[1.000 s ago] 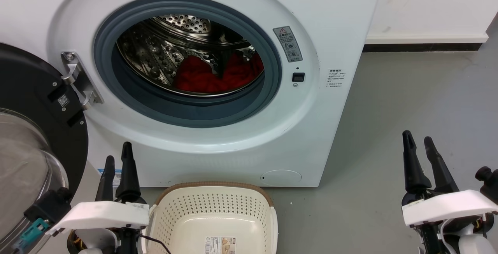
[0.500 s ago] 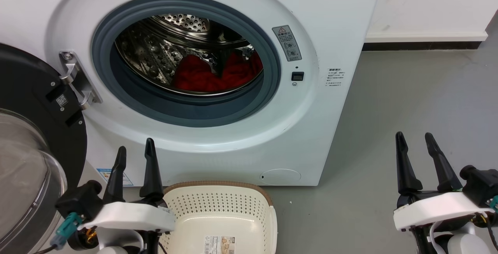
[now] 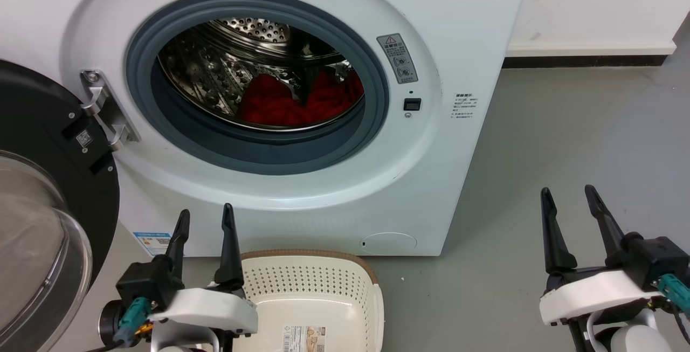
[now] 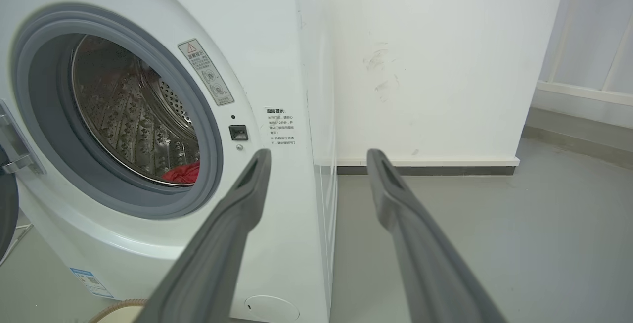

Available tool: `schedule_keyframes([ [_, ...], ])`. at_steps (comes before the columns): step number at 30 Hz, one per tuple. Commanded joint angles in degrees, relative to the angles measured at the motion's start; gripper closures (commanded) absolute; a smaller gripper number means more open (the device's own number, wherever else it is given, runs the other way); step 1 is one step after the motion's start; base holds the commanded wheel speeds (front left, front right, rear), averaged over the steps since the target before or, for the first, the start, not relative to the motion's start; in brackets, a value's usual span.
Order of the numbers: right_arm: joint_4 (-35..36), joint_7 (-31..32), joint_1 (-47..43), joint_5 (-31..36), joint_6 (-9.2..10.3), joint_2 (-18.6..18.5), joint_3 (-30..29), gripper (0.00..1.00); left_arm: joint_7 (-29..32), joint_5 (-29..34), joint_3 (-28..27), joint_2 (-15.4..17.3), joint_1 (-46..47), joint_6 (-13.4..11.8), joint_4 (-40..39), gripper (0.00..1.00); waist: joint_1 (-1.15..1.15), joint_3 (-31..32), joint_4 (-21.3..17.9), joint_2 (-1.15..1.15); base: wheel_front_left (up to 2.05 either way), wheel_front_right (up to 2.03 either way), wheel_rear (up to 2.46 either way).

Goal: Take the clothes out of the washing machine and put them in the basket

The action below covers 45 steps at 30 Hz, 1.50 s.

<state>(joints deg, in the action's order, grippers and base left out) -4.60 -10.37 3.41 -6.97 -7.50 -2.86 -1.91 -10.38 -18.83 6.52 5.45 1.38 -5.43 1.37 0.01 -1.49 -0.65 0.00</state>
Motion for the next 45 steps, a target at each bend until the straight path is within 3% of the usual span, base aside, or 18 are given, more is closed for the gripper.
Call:
schedule_keyframes([
  [1, 0.0, -0.6, 0.6, 2.0, 0.02, 0.0, 0.0, 0.0, -0.6, 2.0, 0.5, 0.8, 0.0, -0.5, 0.0, 0.0, -0.01, -0.1, 0.0, 0.0, 0.0, 0.0, 0.0],
  [12, -0.7, -2.0, 1.2, 8.7, 0.02, 0.0, 0.2, 0.0, -2.0, 9.3, 5.6, 3.6, 0.7, -5.1, 1.2, 0.0, -0.01, -0.6, -0.1, 0.0, 0.0, 0.0, 0.0],
  [18, -0.3, -2.7, 1.3, 11.1, 0.02, 0.0, 0.5, 0.0, -2.7, 9.8, 6.7, 4.0, 0.8, -6.9, 1.4, 0.0, -0.01, -0.8, -0.1, 0.0, 0.0, 0.0, 0.0],
  [27, -1.7, -3.7, 0.9, 10.1, 0.02, 0.0, 0.4, 0.0, -3.7, 8.3, 1.9, 0.8, -1.2, -2.7, 1.5, 0.0, -0.01, -0.6, -0.1, 0.0, 0.0, 0.0, 0.0],
  [34, -3.7, -4.4, 0.9, 10.7, 0.03, 0.0, 0.2, 0.0, -4.4, 13.2, 0.5, -0.3, -1.3, 1.1, 3.7, 0.0, -0.01, -0.5, 0.0, 0.0, 0.0, 0.0, 0.0],
  [45, -4.1, -4.8, 1.3, 11.5, 0.03, 0.0, 0.1, 0.0, -4.9, 16.9, 0.1, -1.4, -1.3, 2.4, 4.6, 0.0, -0.01, -0.7, 0.1, 0.0, 0.0, 0.0, 0.0],
])
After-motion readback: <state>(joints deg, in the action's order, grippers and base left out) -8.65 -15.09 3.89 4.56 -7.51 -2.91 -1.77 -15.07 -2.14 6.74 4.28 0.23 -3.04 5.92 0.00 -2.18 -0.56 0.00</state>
